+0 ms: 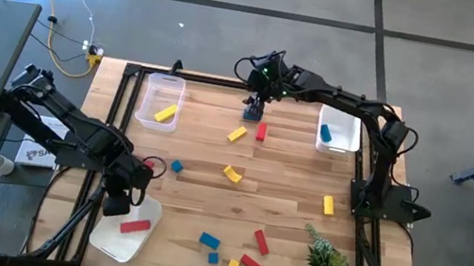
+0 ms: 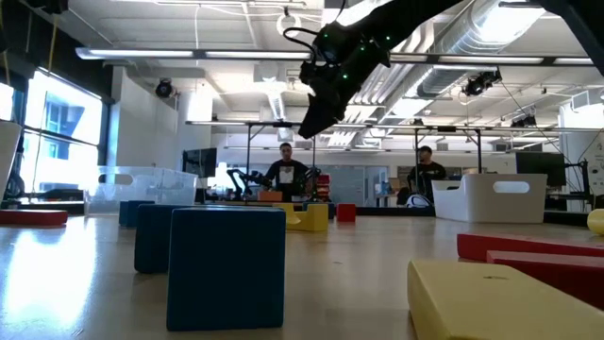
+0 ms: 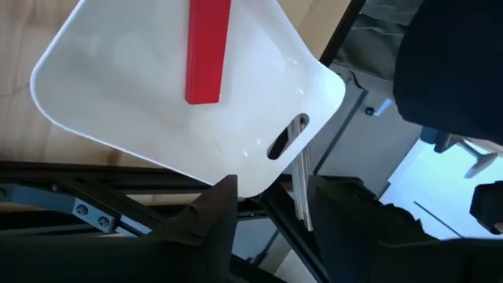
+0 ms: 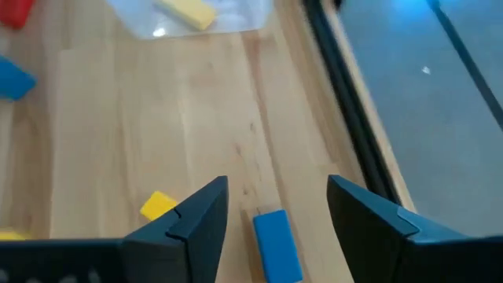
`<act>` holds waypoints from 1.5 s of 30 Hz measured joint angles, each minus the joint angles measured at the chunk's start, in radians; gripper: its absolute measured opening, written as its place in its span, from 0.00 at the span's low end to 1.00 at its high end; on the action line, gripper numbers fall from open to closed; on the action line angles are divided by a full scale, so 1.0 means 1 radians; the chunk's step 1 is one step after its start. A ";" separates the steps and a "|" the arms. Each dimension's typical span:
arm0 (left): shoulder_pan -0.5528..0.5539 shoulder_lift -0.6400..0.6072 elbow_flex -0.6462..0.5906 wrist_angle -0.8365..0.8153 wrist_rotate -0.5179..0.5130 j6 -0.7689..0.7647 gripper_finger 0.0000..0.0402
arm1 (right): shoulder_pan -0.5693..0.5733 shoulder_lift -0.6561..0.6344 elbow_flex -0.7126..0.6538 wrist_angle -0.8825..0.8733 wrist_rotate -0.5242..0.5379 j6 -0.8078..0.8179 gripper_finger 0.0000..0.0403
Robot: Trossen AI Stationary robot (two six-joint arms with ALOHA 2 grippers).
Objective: Sort & place blocks by color
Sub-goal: Put the blue block into the top white bin
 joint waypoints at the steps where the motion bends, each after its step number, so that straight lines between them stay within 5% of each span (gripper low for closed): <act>1: 0.001 0.001 0.000 0.001 -0.002 0.002 0.37 | 0.000 0.000 0.000 -0.004 -0.010 -0.013 0.51; 17: 0.078 -0.073 0.000 0.072 -0.029 0.030 0.38 | -0.007 0.080 0.000 -0.021 0.018 -0.084 0.51; 33: 0.351 -0.143 0.000 0.264 -0.515 0.204 0.38 | -0.008 0.190 0.000 -0.047 0.101 -0.121 0.51; 45: 0.508 -0.143 0.000 0.509 -0.602 0.282 0.38 | -0.020 0.208 0.000 -0.064 0.110 -0.136 0.51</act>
